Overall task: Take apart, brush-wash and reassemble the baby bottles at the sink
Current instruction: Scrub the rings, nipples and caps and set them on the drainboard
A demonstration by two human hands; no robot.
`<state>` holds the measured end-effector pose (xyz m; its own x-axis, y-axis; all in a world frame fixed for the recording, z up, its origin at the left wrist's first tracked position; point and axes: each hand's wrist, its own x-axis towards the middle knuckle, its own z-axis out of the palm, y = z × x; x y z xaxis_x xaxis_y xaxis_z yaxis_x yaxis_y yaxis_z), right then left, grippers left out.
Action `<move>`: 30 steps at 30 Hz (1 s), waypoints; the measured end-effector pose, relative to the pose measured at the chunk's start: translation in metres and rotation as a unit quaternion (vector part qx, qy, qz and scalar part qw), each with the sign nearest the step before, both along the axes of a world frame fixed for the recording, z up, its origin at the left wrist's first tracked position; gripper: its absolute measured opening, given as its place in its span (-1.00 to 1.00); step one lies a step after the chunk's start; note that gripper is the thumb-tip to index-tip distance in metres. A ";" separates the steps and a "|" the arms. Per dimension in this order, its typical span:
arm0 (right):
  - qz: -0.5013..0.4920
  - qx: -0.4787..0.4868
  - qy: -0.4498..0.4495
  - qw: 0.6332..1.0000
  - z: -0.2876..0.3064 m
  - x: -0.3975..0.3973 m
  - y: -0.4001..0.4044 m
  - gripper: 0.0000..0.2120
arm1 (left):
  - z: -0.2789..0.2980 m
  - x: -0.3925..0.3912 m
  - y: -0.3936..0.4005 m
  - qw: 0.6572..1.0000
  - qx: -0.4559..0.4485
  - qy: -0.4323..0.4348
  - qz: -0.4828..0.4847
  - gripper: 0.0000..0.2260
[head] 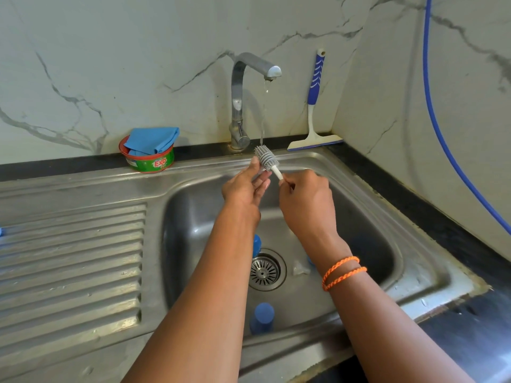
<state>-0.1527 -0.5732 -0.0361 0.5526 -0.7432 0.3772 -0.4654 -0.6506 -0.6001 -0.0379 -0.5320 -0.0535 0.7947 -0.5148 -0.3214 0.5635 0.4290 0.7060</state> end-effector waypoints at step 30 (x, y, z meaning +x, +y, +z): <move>-0.063 -0.047 0.043 0.996 0.014 -0.003 -0.003 -0.76 | -0.004 -0.005 -0.002 0.982 0.114 -0.145 0.032 -0.87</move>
